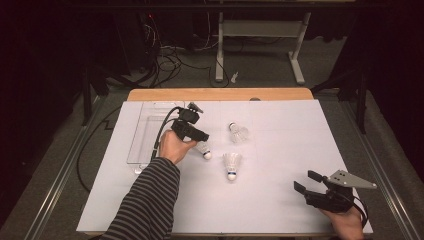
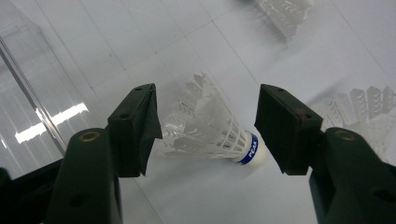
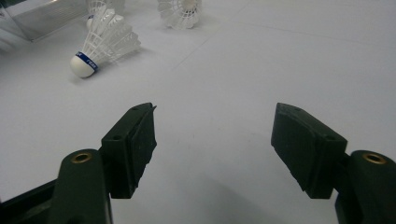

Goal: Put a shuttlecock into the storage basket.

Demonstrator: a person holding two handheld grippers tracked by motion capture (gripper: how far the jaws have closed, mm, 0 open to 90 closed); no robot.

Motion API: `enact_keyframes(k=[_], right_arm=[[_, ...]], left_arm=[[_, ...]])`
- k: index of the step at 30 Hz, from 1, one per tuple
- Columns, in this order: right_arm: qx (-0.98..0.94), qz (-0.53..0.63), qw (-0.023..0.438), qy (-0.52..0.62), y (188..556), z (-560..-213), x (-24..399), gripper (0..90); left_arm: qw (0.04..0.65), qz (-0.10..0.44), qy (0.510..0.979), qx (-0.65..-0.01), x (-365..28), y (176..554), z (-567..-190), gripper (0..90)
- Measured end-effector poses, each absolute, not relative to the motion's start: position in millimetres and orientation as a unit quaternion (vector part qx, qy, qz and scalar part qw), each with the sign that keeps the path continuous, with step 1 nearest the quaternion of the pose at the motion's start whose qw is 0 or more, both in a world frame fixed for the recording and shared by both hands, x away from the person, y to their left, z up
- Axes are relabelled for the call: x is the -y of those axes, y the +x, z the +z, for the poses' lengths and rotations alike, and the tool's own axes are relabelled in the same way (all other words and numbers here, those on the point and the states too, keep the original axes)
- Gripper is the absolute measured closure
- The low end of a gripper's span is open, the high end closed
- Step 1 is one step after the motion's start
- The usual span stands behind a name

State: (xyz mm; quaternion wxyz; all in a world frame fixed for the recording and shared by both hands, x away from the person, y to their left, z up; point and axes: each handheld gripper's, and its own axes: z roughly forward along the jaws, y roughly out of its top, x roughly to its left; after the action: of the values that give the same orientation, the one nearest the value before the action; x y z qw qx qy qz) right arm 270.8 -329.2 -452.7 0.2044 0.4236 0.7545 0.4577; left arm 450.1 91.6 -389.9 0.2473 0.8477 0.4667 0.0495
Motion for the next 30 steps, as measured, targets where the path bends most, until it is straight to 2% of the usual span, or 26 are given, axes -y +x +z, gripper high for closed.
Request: enact_keyframes(k=[14,17,29,30], right_arm=[[-0.755,0.457,0.204,0.423,270.8,-452.8,329.0,31.3],[-0.755,0.458,0.204,0.423,270.7,-452.6,329.1,31.3],[-0.754,0.459,0.204,0.423,270.7,-452.6,329.4,31.3],[-0.754,0.458,0.205,0.423,270.7,-452.5,329.2,31.3]], left_arm=[[0.24,0.032,0.85,-0.468,-91.1,453.8,-395.9,49.0],[0.24,0.034,0.85,-0.467,-90.9,453.8,-396.3,53.7],[0.238,0.009,0.855,-0.462,-90.8,455.3,-400.3,62.7],[0.238,0.007,0.856,-0.46,-90.9,455.3,-400.4,65.6]])
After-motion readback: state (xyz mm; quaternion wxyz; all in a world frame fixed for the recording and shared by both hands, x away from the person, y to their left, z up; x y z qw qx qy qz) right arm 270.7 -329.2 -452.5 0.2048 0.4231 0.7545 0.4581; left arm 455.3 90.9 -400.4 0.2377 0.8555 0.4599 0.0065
